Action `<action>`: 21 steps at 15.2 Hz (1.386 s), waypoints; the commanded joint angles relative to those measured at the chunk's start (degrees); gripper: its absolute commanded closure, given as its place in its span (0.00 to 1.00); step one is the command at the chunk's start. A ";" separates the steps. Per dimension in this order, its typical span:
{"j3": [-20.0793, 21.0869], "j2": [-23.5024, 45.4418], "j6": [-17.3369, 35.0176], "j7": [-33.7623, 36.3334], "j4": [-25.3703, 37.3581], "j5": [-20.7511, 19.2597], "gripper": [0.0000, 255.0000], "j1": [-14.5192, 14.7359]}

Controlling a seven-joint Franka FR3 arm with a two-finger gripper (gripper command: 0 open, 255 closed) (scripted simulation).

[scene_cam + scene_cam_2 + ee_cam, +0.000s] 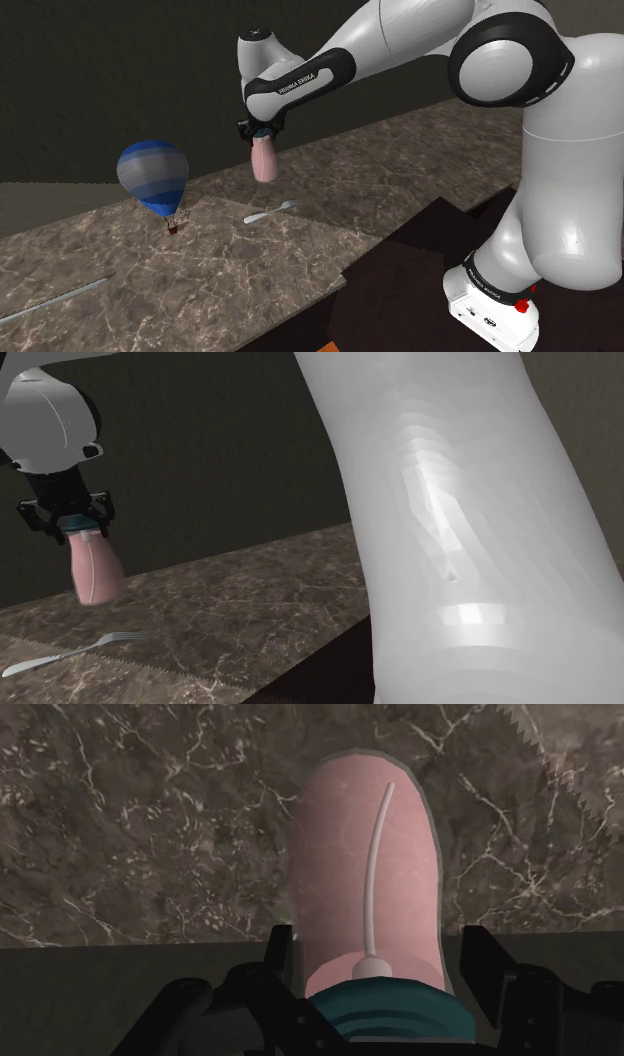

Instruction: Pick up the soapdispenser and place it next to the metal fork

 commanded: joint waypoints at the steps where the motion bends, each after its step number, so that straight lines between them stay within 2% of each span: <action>1: -0.03 0.54 1.30 0.17 -0.70 -0.08 1.00 -0.01; 4: -0.07 1.52 2.87 0.40 -1.29 -0.16 1.00 -0.01; 11: -0.07 1.53 2.86 0.40 -1.28 -0.16 1.00 -0.01; 12: -0.07 1.55 2.85 0.40 -1.25 -0.16 0.00 -0.01; 17: -0.07 1.53 2.86 0.40 -1.28 -0.16 0.00 -0.01; 21: 0.03 -3.33 -1.99 0.45 -1.34 -0.25 0.00 0.62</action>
